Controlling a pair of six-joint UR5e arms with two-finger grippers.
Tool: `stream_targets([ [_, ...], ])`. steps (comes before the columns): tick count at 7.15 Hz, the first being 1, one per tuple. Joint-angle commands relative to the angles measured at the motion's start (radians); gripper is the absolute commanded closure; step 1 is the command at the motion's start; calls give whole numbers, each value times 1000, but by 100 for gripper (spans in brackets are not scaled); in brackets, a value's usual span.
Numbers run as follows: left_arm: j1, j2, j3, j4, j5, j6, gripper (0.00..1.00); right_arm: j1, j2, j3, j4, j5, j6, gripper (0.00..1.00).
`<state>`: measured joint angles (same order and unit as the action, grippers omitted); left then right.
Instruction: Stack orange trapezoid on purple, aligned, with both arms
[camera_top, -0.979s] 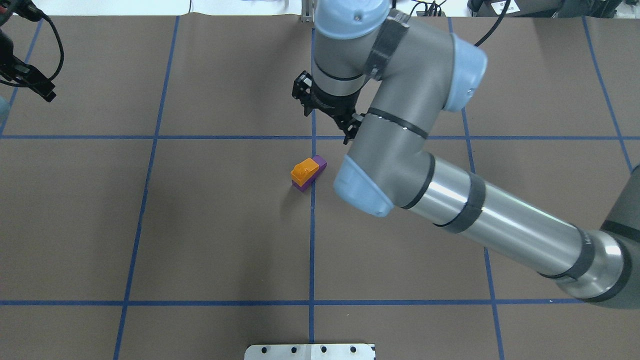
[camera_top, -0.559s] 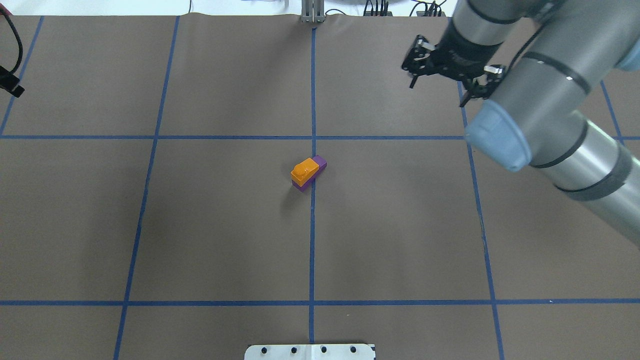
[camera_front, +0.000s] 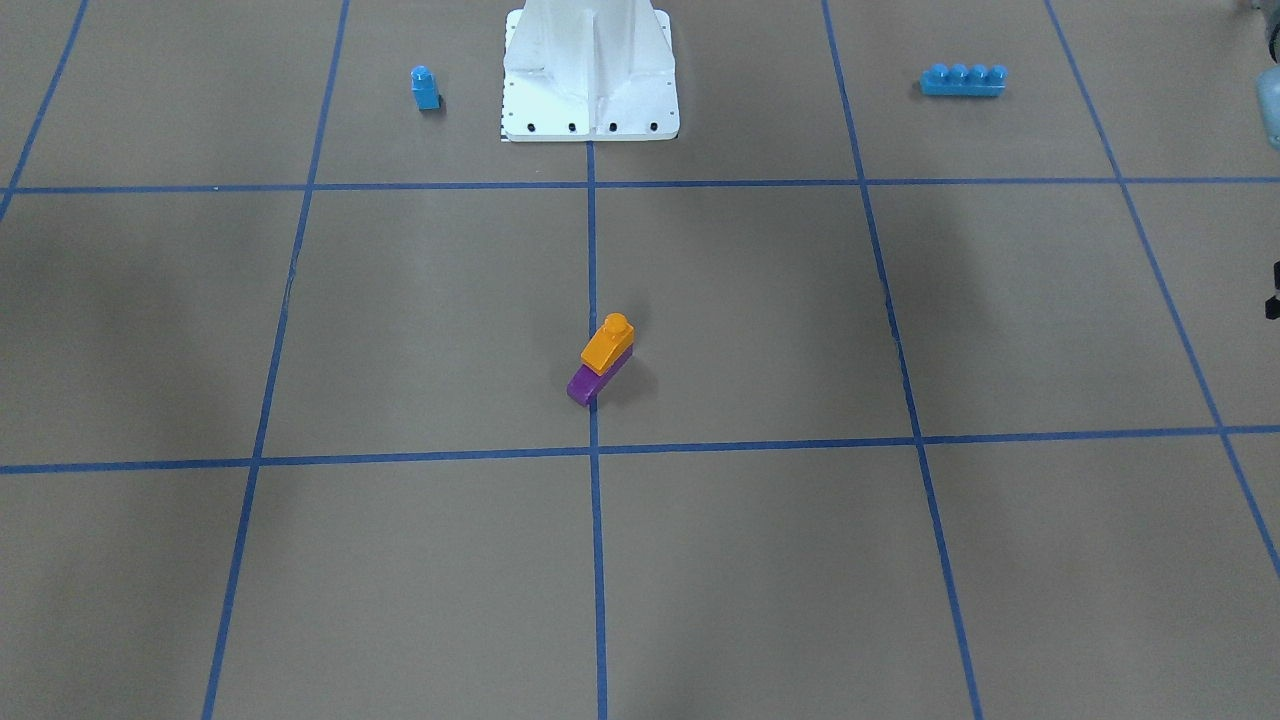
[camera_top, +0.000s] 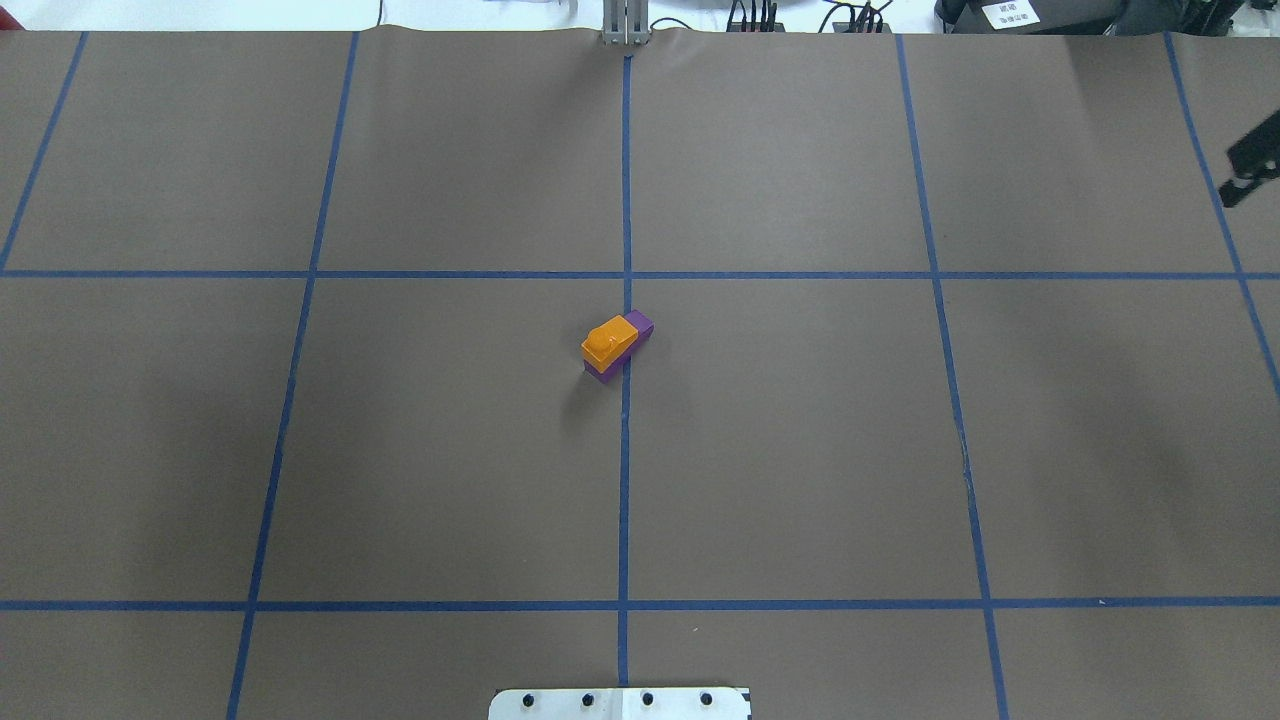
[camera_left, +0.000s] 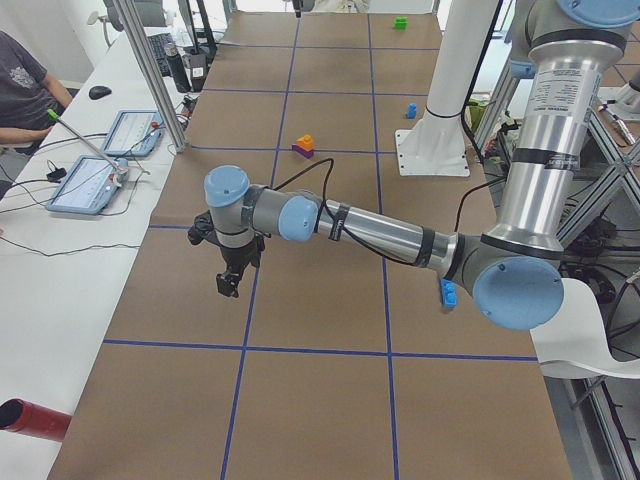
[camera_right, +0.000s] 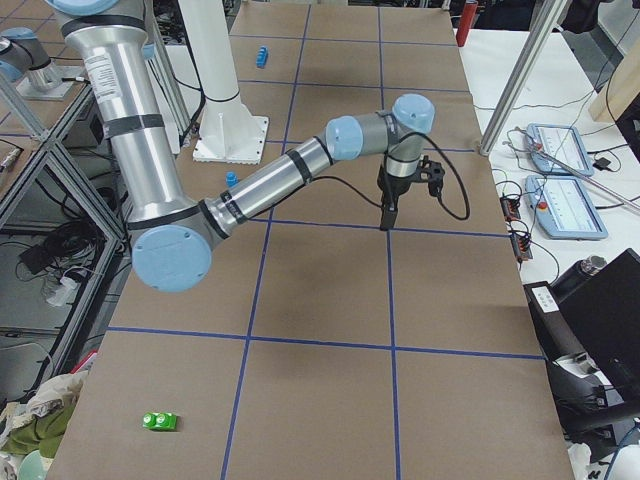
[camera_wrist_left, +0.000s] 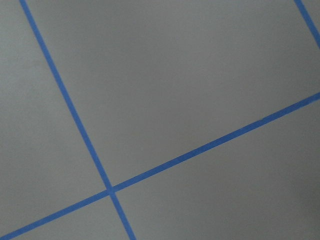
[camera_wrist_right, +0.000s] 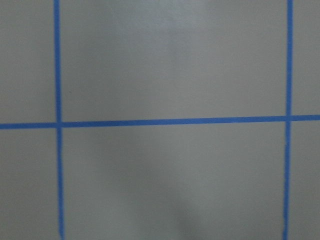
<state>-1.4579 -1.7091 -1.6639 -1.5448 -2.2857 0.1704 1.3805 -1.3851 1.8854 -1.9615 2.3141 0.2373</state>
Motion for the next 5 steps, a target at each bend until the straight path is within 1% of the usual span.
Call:
stream_targets([
  [1,-27,87,22,-66,0,4,0,116,-84,-82,48,5,-131,0],
  [2,-29,104,41,-72,2,4,0,133,-157,-84,175,8,-148,0],
  [3,-30,111,36,-70,2,4,0,144,-217,-116,311,10,-151,0],
  [5,-30,106,47,-58,3,3,0,170,-235,-181,345,91,-157,0],
])
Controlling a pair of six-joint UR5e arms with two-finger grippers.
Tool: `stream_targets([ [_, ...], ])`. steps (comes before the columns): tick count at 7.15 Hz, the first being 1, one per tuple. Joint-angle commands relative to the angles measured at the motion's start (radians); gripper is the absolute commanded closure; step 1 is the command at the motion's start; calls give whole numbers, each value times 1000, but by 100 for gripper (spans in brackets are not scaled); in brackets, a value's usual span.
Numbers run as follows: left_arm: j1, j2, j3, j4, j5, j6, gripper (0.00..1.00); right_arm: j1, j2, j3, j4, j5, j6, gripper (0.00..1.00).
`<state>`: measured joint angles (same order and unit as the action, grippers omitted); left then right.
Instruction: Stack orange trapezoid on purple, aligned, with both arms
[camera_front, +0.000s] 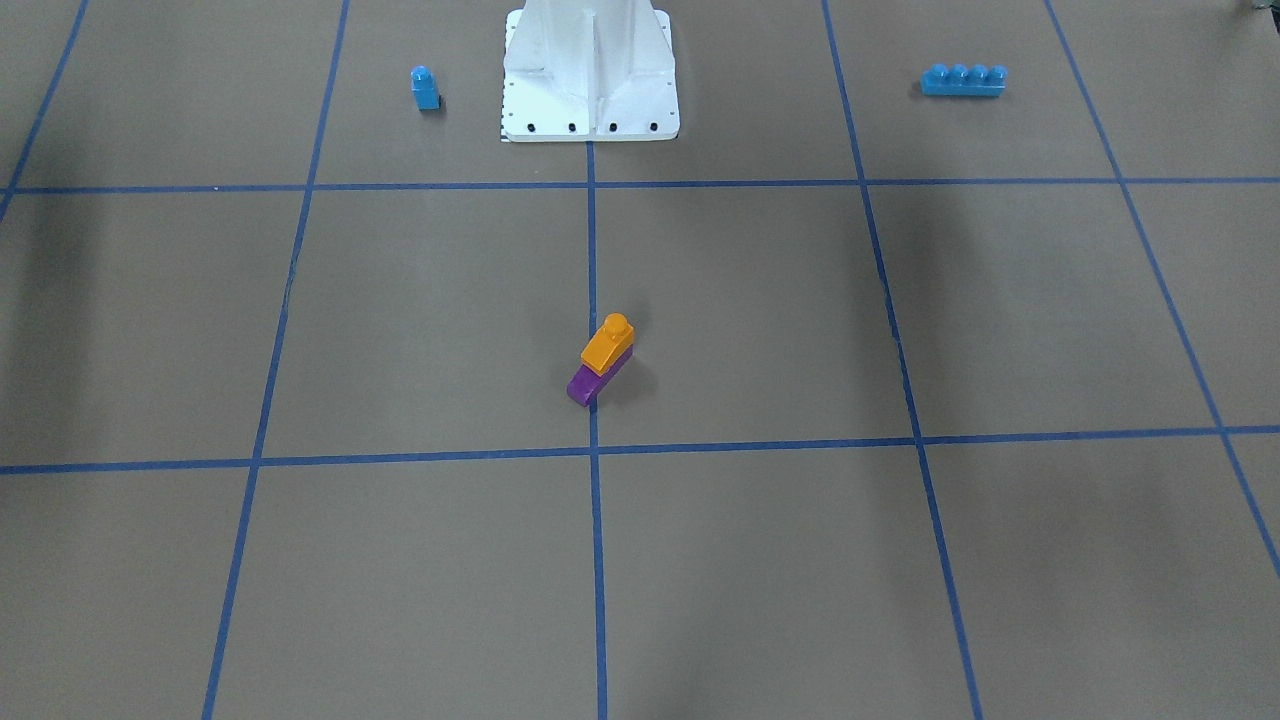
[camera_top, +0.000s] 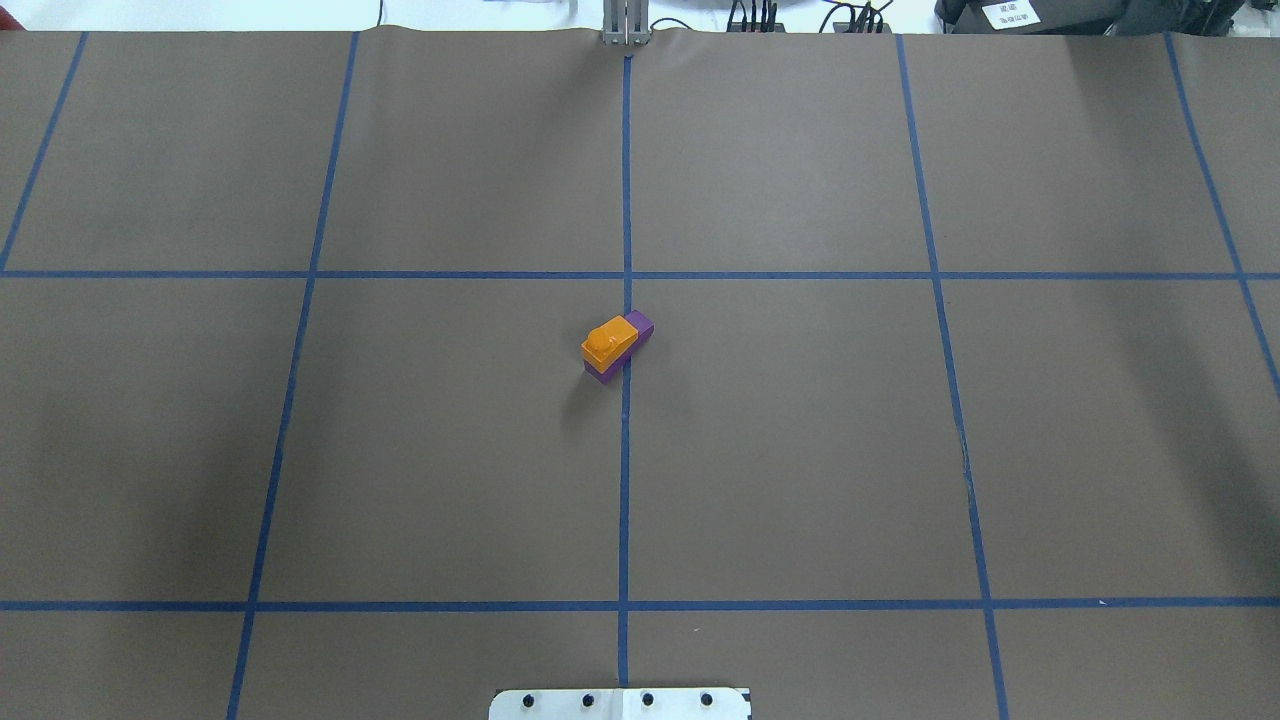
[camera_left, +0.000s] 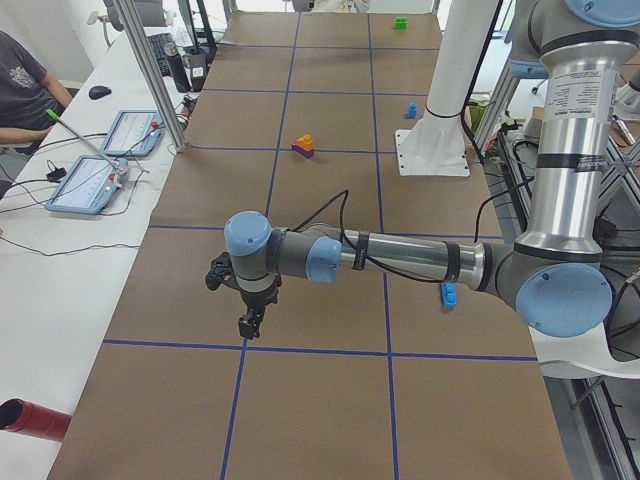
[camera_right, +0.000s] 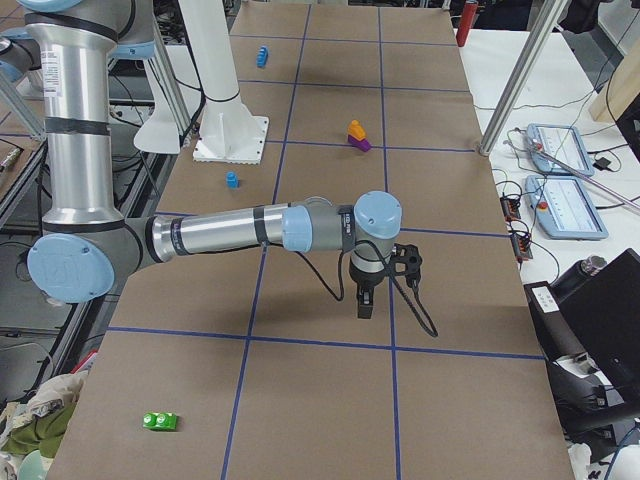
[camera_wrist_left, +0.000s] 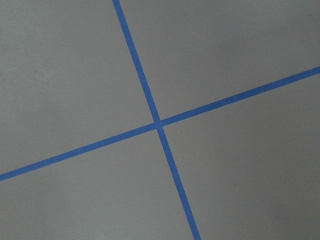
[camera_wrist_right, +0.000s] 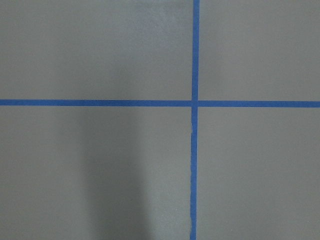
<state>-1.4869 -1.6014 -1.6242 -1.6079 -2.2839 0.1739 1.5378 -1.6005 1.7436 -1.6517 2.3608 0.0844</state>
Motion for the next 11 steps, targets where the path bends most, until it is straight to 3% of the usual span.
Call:
stream_targets([
  [1,-3,-2,7,8,1,-1,0,13,-21,-41,36,40,-3,0],
  [5,-62,4,-3,49,3,4,0,12,-19,-62,38,34,9,0],
  [11,-64,17,7,52,1,7,0,13,-19,-65,38,35,8,0],
])
